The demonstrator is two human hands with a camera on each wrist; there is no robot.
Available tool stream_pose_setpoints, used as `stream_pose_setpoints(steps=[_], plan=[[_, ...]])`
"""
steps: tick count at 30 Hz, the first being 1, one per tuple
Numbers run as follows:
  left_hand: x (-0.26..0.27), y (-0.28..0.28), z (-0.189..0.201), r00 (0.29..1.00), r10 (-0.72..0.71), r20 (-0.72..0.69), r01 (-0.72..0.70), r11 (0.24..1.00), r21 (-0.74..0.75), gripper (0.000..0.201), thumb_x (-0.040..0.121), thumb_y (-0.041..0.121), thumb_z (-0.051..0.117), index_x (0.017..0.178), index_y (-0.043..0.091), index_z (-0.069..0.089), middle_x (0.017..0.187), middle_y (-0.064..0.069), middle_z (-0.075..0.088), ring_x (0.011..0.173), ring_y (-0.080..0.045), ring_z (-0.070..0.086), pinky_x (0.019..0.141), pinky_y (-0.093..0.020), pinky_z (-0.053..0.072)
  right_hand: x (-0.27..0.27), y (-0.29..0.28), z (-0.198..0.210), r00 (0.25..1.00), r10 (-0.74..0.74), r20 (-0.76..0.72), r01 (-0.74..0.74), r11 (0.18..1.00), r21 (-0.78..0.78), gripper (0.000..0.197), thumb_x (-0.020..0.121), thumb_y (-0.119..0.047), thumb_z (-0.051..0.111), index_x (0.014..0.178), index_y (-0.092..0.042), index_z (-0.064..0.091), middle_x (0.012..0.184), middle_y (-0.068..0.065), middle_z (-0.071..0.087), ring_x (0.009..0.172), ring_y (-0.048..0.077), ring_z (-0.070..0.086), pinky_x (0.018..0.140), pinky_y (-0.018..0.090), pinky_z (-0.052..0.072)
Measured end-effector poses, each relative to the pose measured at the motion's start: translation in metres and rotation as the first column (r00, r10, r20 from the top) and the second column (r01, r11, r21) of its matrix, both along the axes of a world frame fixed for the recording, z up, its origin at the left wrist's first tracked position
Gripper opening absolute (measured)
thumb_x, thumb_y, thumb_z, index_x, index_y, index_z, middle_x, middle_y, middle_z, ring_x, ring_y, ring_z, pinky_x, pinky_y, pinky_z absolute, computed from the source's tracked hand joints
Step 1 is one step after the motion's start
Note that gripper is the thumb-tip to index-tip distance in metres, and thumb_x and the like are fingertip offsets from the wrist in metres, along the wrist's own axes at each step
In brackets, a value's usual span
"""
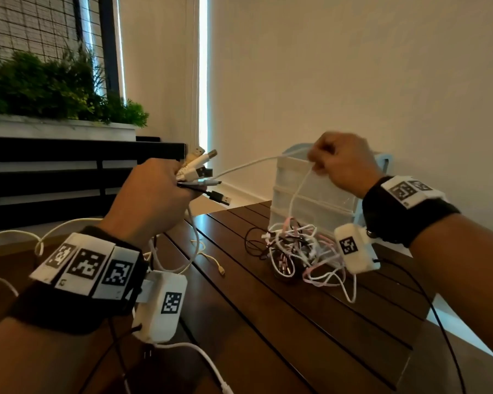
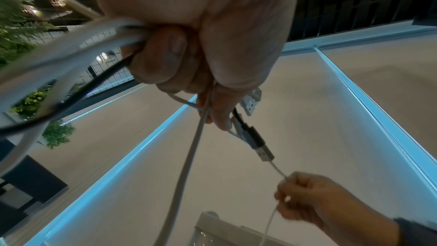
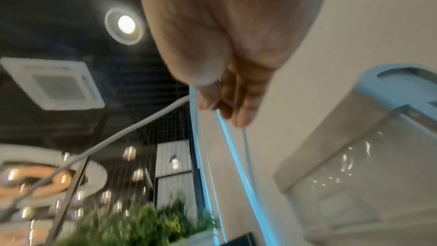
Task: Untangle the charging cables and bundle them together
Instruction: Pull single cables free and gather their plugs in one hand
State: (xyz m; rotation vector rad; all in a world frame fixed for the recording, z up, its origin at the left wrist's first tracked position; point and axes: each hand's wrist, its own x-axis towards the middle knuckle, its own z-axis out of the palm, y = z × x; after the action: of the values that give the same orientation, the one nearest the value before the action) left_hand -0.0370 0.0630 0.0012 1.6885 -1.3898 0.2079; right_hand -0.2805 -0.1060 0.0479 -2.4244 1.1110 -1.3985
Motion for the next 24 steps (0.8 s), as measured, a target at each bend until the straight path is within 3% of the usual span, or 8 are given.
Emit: stream_pose_setpoints(steps=[2, 4, 6, 8, 11, 16, 21, 24], plan=[[-0.005, -0.002, -0.002, 1.0, -0.014, 0.025, 0.014, 1.0, 0.014, 0.017, 0.086, 0.032, 0.069, 0.078, 0.02, 0.059, 0.067, 0.004, 0.058, 0.064, -0.013, 0.056, 0.051, -0.026, 0.037, 0.005, 0.004, 0.005, 0.976, 0.087, 0.201, -0.066, 0.992, -0.108, 0.012, 0.089, -0.019, 0.065, 0.078, -0.017, 0.062, 0.073, 0.006, 0.068, 0.068, 0.023, 0.069, 0.069, 0.034, 0.058], [-0.007, -0.004, -0.003, 0.999, -0.002, 0.039, 0.001, 1.0, 0.024, 0.012, 0.087, 0.029, 0.069, 0.083, 0.022, 0.06, 0.069, 0.005, 0.057, 0.065, -0.011, 0.054, 0.051, -0.025, 0.035, 0.012, 0.01, -0.001, 0.98, 0.075, -0.183, -0.074, 0.997, 0.01, 0.016, 0.091, -0.019, 0.062, 0.075, -0.018, 0.059, 0.075, 0.005, 0.068, 0.067, 0.021, 0.068, 0.066, 0.033, 0.055], [-0.002, -0.002, -0.001, 0.999, 0.025, 0.042, -0.026, 0.999, 0.022, 0.013, 0.087, 0.028, 0.068, 0.082, 0.017, 0.062, 0.069, 0.002, 0.058, 0.065, -0.014, 0.055, 0.051, -0.026, 0.037, 0.016, 0.013, -0.01, 0.815, 0.063, -0.576, 0.025, 0.989, 0.144, 0.017, 0.092, -0.014, 0.059, 0.075, -0.014, 0.059, 0.082, 0.009, 0.069, 0.069, 0.023, 0.068, 0.064, 0.032, 0.053], [0.002, 0.001, 0.002, 0.999, 0.027, 0.023, -0.028, 1.0, 0.01, 0.018, 0.087, 0.028, 0.069, 0.073, 0.019, 0.06, 0.066, 0.0, 0.058, 0.061, -0.015, 0.054, 0.049, -0.026, 0.035, 0.01, 0.005, -0.003, 0.906, -0.05, -0.421, 0.062, 0.998, 0.016, 0.012, 0.09, -0.012, 0.058, 0.079, -0.009, 0.06, 0.084, 0.011, 0.068, 0.076, 0.03, 0.067, 0.064, 0.035, 0.051], [-0.001, 0.002, 0.003, 1.0, 0.006, 0.003, -0.006, 1.0, -0.005, 0.024, 0.086, 0.03, 0.069, 0.067, 0.024, 0.056, 0.062, -0.001, 0.057, 0.058, -0.015, 0.052, 0.048, -0.025, 0.032, 0.008, 0.005, 0.01, 0.983, 0.011, 0.185, 0.024, 0.983, -0.183, 0.015, 0.09, -0.028, 0.058, 0.082, -0.016, 0.053, 0.075, 0.009, 0.064, 0.068, 0.031, 0.063, 0.062, 0.045, 0.054], [0.011, -0.002, 0.0, 0.998, 0.064, -0.001, -0.064, 0.998, 0.028, 0.016, 0.086, 0.024, 0.069, 0.073, 0.026, 0.06, 0.066, 0.0, 0.058, 0.061, -0.014, 0.053, 0.048, -0.025, 0.032, 0.013, 0.017, 0.004, 0.887, 0.047, -0.46, 0.086, 0.961, 0.263, 0.02, 0.098, -0.018, 0.051, 0.08, -0.013, 0.058, 0.078, 0.007, 0.066, 0.053, 0.014, 0.063, 0.051, 0.028, 0.054], [0.009, -0.006, -0.005, 1.0, 0.013, 0.003, -0.013, 1.0, 0.011, 0.01, 0.087, 0.028, 0.068, 0.086, 0.019, 0.063, 0.067, 0.005, 0.056, 0.062, -0.009, 0.051, 0.049, -0.024, 0.032, 0.014, 0.02, 0.038, 0.981, 0.032, 0.19, 0.042, 0.926, -0.375, 0.008, 0.086, -0.02, 0.065, 0.085, -0.012, 0.066, 0.077, 0.001, 0.067, 0.071, 0.016, 0.066, 0.065, 0.021, 0.052], [0.006, -0.011, -0.009, 0.999, 0.032, 0.024, -0.033, 0.998, 0.055, 0.01, 0.088, 0.027, 0.067, 0.088, 0.019, 0.062, 0.066, 0.007, 0.053, 0.061, -0.006, 0.049, 0.048, -0.022, 0.031, 0.027, 0.033, 0.038, 0.989, 0.073, -0.132, -0.092, 0.985, -0.144, 0.014, 0.089, -0.025, 0.065, 0.087, -0.011, 0.066, 0.075, 0.0, 0.068, 0.07, 0.019, 0.067, 0.068, 0.035, 0.058]])
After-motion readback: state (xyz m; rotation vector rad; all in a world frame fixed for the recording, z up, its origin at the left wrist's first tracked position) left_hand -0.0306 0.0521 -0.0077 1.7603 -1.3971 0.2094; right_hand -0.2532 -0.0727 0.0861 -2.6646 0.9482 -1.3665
